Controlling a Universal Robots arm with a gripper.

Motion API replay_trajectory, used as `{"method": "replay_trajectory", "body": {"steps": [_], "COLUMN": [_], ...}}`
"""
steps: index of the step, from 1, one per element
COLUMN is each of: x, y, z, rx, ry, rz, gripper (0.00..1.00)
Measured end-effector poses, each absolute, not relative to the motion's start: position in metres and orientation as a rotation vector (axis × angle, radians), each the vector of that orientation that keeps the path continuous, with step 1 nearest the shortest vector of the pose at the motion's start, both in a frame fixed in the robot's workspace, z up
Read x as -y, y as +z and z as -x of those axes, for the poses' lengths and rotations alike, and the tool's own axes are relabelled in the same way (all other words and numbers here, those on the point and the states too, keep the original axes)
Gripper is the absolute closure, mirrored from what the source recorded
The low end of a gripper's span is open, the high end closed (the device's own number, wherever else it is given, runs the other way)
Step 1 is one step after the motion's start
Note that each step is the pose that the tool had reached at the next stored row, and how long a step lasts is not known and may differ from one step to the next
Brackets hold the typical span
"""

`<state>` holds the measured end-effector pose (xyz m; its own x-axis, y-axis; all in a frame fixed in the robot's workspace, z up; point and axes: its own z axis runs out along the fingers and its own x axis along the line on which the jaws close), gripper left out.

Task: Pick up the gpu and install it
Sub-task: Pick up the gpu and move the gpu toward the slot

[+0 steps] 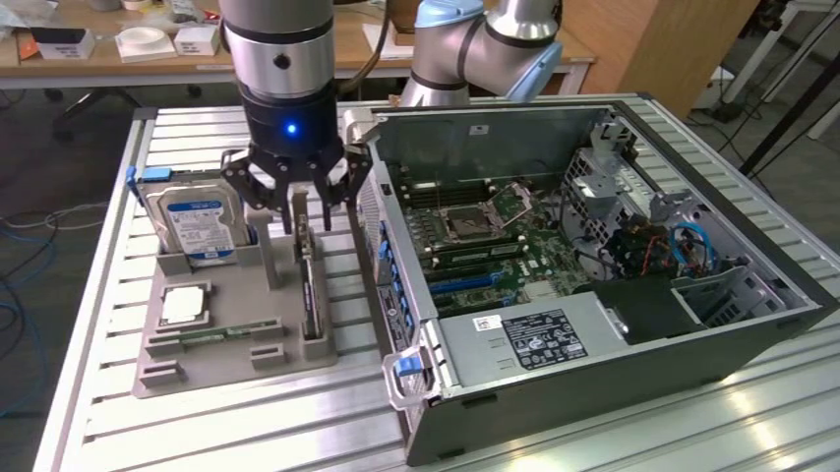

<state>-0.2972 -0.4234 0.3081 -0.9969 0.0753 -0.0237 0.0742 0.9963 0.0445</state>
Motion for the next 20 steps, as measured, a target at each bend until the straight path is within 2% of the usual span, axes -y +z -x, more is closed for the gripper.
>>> {"method": "replay_trajectory", "body": {"steps": [20], "x": [0.429], "y": [0.295], "z": [0.299], "rx": [-3.113], "ry": [0.068], "rz": [-0.117], "gripper": [0.53]}}
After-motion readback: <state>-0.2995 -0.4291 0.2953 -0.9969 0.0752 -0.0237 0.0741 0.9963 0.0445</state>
